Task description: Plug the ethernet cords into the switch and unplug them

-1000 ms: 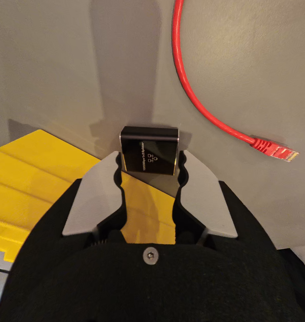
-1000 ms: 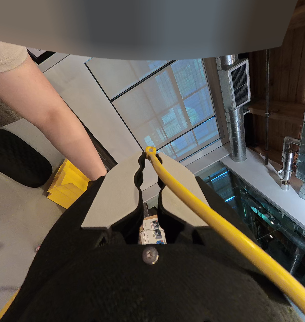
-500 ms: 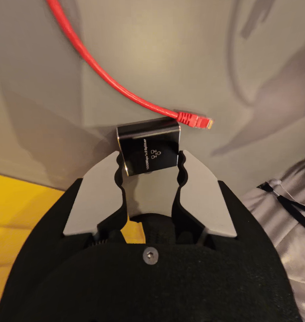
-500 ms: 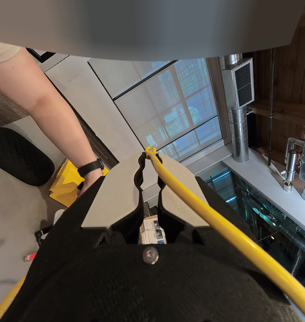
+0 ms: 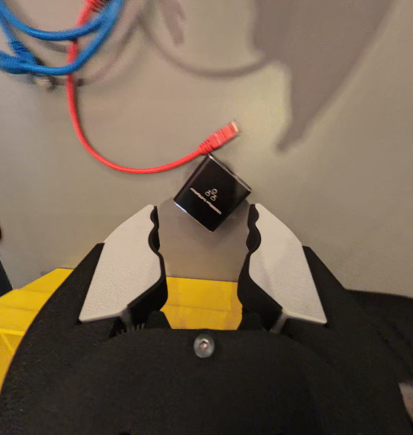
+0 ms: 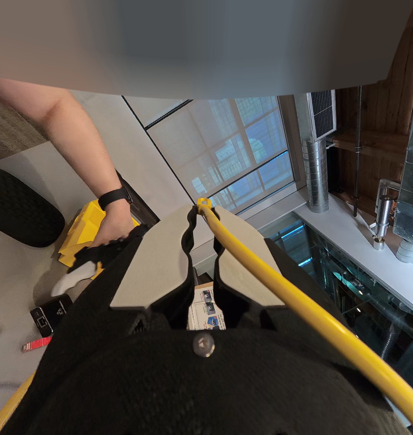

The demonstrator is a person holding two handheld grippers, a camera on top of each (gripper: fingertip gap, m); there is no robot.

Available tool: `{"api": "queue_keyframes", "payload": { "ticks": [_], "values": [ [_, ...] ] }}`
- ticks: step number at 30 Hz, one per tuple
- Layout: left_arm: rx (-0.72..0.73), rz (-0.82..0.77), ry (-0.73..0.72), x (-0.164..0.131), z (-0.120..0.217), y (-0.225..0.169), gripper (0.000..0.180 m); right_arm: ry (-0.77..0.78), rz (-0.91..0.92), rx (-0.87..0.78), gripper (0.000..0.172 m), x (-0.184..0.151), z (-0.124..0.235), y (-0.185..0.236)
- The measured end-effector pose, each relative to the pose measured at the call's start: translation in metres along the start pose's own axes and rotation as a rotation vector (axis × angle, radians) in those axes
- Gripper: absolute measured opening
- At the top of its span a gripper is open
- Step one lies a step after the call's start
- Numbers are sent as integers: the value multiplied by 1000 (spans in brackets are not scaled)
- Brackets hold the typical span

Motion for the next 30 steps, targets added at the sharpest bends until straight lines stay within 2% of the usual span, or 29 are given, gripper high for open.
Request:
{"api": "queue_keyframes", "payload": {
  "ticks": [2, 5, 12, 14, 21, 30],
  "values": [
    [-15, -85, 108, 4, -13, -4, 78, 5, 2, -8, 12, 0, 2, -1],
    [-23, -213, 203, 6, -28, -5, 65, 15, 7, -16, 12, 2, 5, -2],
    [-33, -332, 319, 1, -47, 5, 65, 20, 8, -14, 12, 0, 4, -3],
    [-42, -364, 311, 3, -48, 4, 62, 25, 5, -11, 13, -3, 3, -3],
    [-86, -320, 258, 3, -49, 8, 62, 37, 2, -12, 12, -6, 3, -4],
    [-143, -285, 281, 6, -52, 11, 64, 38, -2, -18, 12, -7, 5, -5]
  ]
}}
Point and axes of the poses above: each gripper's, where its closed fingertips meet, z back along the fingers, x out of its top, y = z × x across the jaws, the point moved 9 cm from there along z, back along the fingers, and after that the axes turned 9 degrees about -x, right-handed, at the moved point
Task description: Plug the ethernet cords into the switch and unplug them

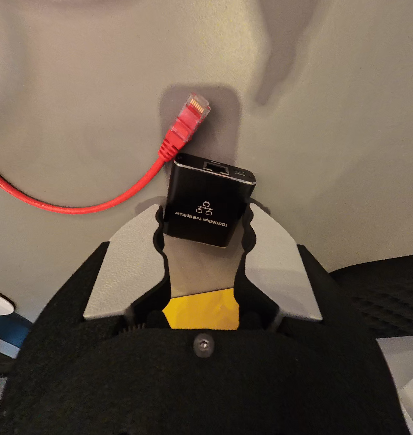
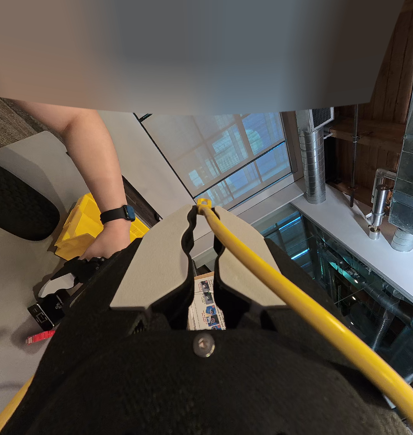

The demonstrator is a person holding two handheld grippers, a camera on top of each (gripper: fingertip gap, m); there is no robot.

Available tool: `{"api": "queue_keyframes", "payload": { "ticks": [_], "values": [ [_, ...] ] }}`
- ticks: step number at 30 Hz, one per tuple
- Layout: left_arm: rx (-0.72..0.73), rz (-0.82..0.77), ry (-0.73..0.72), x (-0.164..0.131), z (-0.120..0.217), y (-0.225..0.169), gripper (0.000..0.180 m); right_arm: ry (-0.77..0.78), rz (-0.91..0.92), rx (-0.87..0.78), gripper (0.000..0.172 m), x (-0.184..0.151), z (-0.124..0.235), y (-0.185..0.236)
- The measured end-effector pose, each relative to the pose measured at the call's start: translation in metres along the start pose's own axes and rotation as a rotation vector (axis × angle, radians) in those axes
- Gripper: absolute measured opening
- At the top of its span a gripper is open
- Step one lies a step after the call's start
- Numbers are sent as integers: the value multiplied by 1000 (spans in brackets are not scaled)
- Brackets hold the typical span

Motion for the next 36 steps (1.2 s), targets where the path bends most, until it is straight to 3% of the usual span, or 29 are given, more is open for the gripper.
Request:
{"api": "queue_keyframes", "payload": {
  "ticks": [9, 17, 23, 28, 36],
  "values": [
    [-26, 22, 16, 1, -1, 0, 63, 0, -9, 0, 12, -2, 0, -1],
    [-15, 85, -66, -2, 8, -4, 62, 1, -13, -5, 12, -3, 2, -2],
    [88, 108, -241, -1, 46, -1, 62, -4, -28, -19, 12, -5, 5, -6],
    [247, 157, -338, -20, 86, 3, 62, -14, -83, -34, 12, -12, 2, -9],
    [332, 156, -625, -55, 146, -17, 62, 50, -311, 29, 12, -65, -43, 6]
  ]
}}
Point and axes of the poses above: each gripper's, where its closed fingertips meet, z back along the fingers, x out of its top, y = z × x across the jaws, the point moved 9 cm from there along z, back along the fingers, and after that the axes turned 9 degrees about -x, right-handed, at the moved point
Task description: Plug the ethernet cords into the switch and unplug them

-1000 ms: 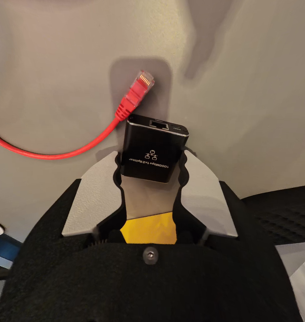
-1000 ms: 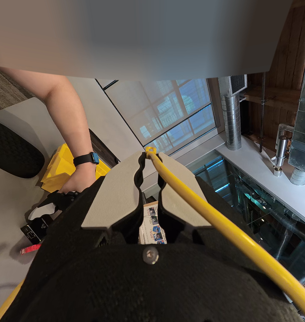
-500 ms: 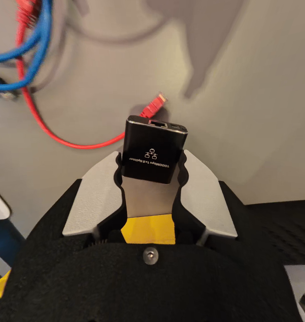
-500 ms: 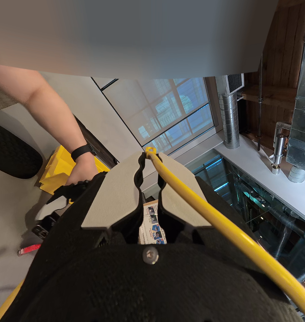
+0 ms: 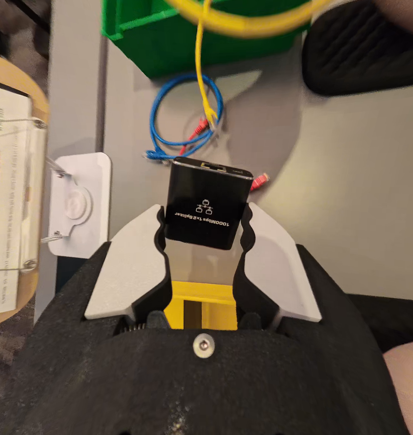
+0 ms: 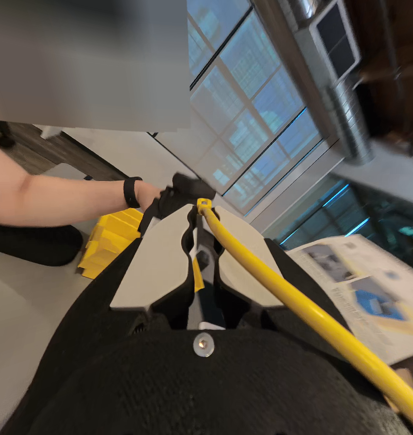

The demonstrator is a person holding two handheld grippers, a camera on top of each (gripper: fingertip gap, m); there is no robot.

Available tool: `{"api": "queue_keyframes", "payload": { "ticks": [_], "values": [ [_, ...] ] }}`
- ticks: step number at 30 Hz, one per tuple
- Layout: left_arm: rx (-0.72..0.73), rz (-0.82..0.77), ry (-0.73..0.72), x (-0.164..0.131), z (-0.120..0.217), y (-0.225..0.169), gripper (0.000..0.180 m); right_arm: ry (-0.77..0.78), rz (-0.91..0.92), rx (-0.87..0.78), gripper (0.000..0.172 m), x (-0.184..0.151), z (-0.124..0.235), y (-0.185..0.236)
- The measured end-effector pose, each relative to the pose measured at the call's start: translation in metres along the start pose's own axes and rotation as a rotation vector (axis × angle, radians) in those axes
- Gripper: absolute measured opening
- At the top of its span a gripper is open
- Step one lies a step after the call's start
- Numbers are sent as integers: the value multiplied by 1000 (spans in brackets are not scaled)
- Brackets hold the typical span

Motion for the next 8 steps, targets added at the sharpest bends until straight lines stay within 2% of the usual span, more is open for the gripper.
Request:
{"api": "queue_keyframes", "payload": {
  "ticks": [3, 8],
  "values": [
    [46, -1, -95, -4, 12, 0, 62, 50, -82, 21, 11, -28, -19, 4],
    [83, 64, -112, -24, 20, 6, 62, 107, -178, 46, 12, -61, -38, 11]
  ]
}}
Point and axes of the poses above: each gripper's, where its closed fingertips meet, z back along the fingers, x out of its top, y = z × x across the jaws, the point moved 9 cm from there along z, back along the fingers, and after that the axes turned 9 degrees about -x, right-handed, at the moved point
